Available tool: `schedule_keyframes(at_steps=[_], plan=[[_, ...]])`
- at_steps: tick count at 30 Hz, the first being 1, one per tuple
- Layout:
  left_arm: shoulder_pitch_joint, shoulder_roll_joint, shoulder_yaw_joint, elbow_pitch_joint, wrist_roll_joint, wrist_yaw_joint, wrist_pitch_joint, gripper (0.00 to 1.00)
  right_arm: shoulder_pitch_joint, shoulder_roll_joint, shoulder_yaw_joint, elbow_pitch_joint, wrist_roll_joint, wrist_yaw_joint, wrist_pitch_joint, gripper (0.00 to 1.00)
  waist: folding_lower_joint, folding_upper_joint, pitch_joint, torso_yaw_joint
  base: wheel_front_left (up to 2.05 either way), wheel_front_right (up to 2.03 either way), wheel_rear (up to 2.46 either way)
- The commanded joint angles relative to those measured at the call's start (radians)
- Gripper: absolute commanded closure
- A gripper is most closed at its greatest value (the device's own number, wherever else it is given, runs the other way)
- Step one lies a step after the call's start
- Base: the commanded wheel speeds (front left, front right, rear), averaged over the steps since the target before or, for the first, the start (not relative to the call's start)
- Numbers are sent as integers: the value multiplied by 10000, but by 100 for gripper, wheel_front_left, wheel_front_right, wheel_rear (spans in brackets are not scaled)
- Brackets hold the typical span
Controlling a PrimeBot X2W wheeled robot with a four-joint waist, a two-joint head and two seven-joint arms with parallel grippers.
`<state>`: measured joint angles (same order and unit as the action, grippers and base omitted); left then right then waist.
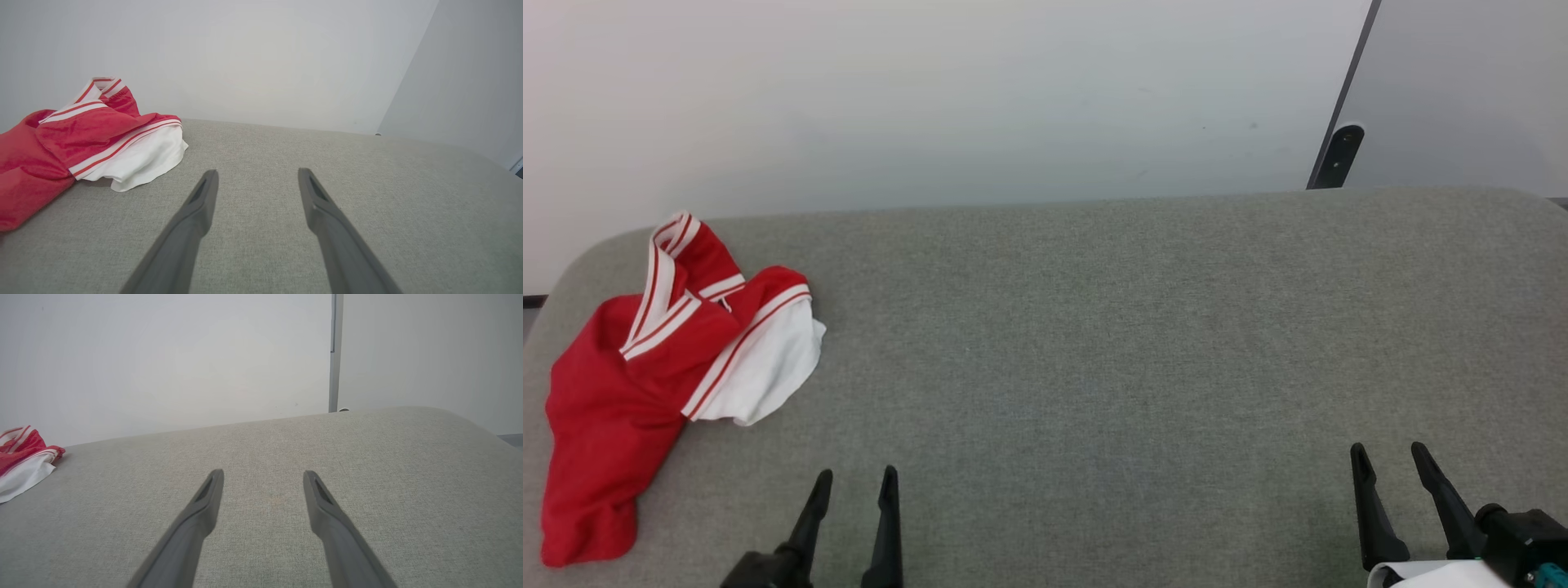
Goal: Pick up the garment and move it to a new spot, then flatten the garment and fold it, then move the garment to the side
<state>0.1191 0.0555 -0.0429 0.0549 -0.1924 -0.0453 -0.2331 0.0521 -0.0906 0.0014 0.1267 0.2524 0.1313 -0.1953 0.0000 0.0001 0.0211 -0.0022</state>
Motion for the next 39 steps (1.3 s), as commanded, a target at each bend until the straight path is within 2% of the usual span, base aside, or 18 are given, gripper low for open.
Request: schedule_keyframes(at_steps=[1, 16, 28, 35, 37, 39], plan=[[79, -17, 27, -41, 195, -47, -80, 0, 88, 18, -23, -26, -175, -9, -97, 0, 0, -1, -4, -8, 0, 0, 0], [246, -43, 129, 129, 1200, -67, -340, 0, 162, 102, 63, 32, -1129, -10, -456, 0, 0, -1, 9, -52, 0, 0, 0], [230, -53, 150, 199, 1090, -127, -316, 0, 186, 157, 39, 92, -876, -10, -516, 0, 0, -1, 6, -7, 0, 0, 0], [113, -51, 73, 313, 910, -21, -316, 0, 142, 58, 289, 55, -806, -10, -514, 0, 0, -1, 13, 533, 0, 0, 0], [37, -45, 40, 328, 792, 18, -316, 0, 89, -13, 433, 35, -782, -10, -492, 0, 0, -1, 79, 1046, 0, 0, 0], [33, -47, 27, 314, 742, 71, -316, 0, 53, -40, 504, 27, -783, -10, -478, 0, 0, -1, 103, 1228, 0, 0, 0]])
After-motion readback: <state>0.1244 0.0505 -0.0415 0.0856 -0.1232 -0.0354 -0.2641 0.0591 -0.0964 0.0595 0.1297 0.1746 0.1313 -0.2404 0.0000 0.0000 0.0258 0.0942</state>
